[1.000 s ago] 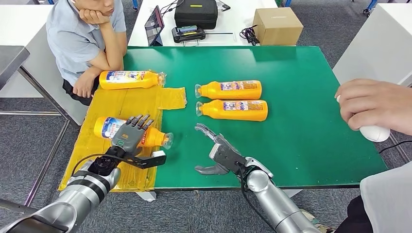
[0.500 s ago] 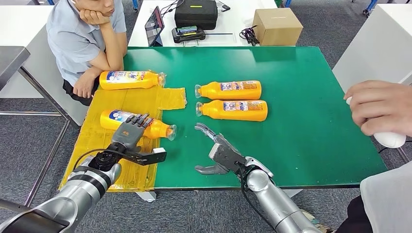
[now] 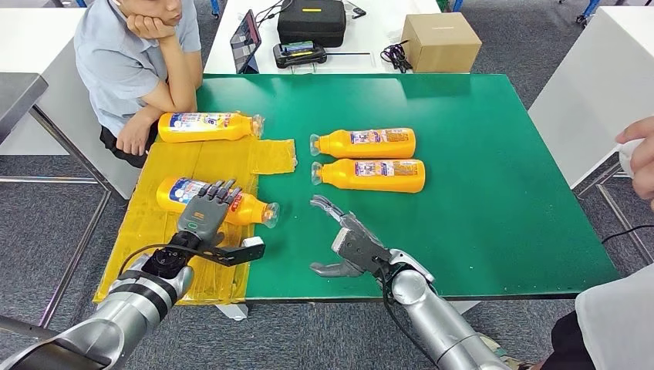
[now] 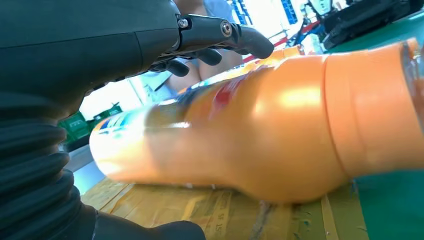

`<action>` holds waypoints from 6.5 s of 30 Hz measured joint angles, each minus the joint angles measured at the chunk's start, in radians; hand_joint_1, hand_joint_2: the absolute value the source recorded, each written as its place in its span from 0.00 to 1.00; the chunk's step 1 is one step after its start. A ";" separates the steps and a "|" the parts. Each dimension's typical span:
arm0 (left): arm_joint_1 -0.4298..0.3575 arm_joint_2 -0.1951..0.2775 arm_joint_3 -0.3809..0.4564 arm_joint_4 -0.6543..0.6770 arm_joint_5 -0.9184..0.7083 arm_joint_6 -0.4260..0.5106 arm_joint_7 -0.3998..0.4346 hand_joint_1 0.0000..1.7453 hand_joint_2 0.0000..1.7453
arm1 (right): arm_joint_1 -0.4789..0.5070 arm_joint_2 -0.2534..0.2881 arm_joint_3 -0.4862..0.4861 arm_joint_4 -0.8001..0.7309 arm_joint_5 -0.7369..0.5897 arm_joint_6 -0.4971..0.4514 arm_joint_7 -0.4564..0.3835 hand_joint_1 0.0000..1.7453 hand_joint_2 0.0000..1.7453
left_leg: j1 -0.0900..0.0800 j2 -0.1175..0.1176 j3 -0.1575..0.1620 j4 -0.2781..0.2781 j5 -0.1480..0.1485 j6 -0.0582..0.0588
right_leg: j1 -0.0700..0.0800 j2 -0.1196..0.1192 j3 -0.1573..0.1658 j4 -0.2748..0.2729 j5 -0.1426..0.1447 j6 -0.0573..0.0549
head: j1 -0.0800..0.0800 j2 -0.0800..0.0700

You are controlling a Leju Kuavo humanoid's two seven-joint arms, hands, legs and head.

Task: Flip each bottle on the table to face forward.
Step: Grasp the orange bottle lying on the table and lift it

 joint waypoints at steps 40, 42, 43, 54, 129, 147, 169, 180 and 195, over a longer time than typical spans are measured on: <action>0.688 -0.123 0.144 -1.079 0.555 0.190 -0.457 0.00 1.00 | 0.372 0.035 -0.229 -0.438 0.496 -0.650 0.037 0.00 0.25 | -0.001 0.000 -0.005 0.000 -0.003 0.001 | -0.001 0.000 -0.006 -0.001 -0.001 0.000 | 0.000 0.000; 0.695 -0.137 0.143 -1.090 0.702 0.189 -0.477 0.00 1.00 | 0.369 0.016 -0.244 -0.425 0.577 -0.686 0.086 0.00 0.00 | -0.001 0.000 -0.005 0.000 -0.003 0.001 | -0.001 0.000 -0.005 -0.001 -0.001 0.000 | 0.000 0.000; 0.697 -0.141 0.139 -1.094 0.769 0.187 -0.481 0.00 1.00 | 0.365 0.004 -0.253 -0.415 0.579 -0.672 0.101 0.00 0.00 | -0.001 0.000 -0.005 0.000 -0.003 0.001 | -0.001 0.000 -0.005 -0.001 -0.001 0.000 | 0.000 0.000; 0.703 -0.143 0.081 -1.104 1.145 0.111 -0.557 0.00 1.00 | 0.309 -0.032 -0.369 -0.316 0.214 -0.375 0.118 0.00 0.50 | -0.001 0.000 -0.005 0.000 -0.003 0.001 | 0.000 0.000 -0.005 -0.001 -0.001 0.000 | 0.000 0.000; 0.661 -0.152 -0.027 -1.073 1.158 0.011 -0.442 0.00 1.00 | 0.071 -0.163 -0.106 0.010 0.788 -0.381 0.440 0.00 1.00 | -0.001 0.000 -0.005 0.000 -0.003 0.001 | -0.001 0.000 -0.005 -0.001 -0.001 0.000 | 0.000 0.000; 0.670 -0.152 -0.026 -1.073 1.119 0.028 -0.438 0.00 1.00 | 0.129 -0.192 -0.047 -0.119 0.813 -0.401 0.469 0.00 1.00 | -0.001 0.000 -0.005 0.000 -0.003 0.001 | -0.001 0.000 -0.005 -0.001 -0.001 0.000 | 0.000 0.000; 0.666 -0.151 -0.028 -1.072 1.156 -0.005 -0.440 0.00 1.00 | 0.040 -0.228 -0.063 -0.084 0.681 -0.292 0.448 0.00 1.00 | -0.001 0.000 -0.005 0.000 -0.003 0.001 | -0.001 0.000 -0.005 -0.001 -0.001 0.000 | 0.000 0.000; 0.661 -0.147 -0.034 -1.069 1.148 -0.020 -0.424 0.00 1.00 | 0.022 -0.265 -0.049 -0.077 0.619 -0.208 0.449 0.00 1.00 | -0.001 0.000 -0.005 0.000 -0.003 0.001 | -0.001 0.000 -0.005 -0.001 -0.001 0.000 | 0.000 0.000; 0.639 -0.145 -0.055 -1.031 1.155 -0.034 -0.415 0.00 1.00 | -0.025 -0.336 0.027 -0.021 0.589 -0.133 0.454 0.08 1.00 | -0.001 0.000 -0.006 0.000 -0.003 0.001 | -0.001 0.000 -0.005 -0.001 -0.001 0.000 | -0.001 0.000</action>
